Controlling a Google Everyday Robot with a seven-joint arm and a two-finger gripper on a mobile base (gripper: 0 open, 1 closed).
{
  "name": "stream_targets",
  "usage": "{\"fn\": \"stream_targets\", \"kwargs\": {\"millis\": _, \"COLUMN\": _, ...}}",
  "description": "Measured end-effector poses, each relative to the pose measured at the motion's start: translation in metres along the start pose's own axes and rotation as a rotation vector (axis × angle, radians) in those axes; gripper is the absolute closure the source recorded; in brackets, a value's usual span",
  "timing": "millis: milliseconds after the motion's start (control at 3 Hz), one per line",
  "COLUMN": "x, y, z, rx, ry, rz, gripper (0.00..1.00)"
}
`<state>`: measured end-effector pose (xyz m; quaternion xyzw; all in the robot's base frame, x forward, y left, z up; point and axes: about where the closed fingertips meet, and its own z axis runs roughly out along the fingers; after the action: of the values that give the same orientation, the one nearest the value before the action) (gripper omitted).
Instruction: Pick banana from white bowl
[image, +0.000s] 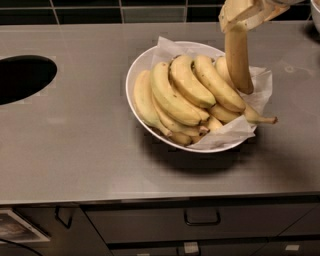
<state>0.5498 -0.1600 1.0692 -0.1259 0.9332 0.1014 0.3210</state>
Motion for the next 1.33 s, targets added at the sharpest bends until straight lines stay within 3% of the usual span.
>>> {"fn": "stream_targets", "kwargs": {"millis": 667, "x": 0.008, "y": 0.006, "z": -0.046, "rx": -0.213, "ry": -0.077, "rz": -0.087, "gripper": 1.00}}
{"fn": "stream_targets", "kwargs": {"millis": 1333, "x": 0.026, "y": 0.026, "z": -0.086, "rx": -0.378, "ry": -0.126, "rz": -0.186, "gripper": 1.00}}
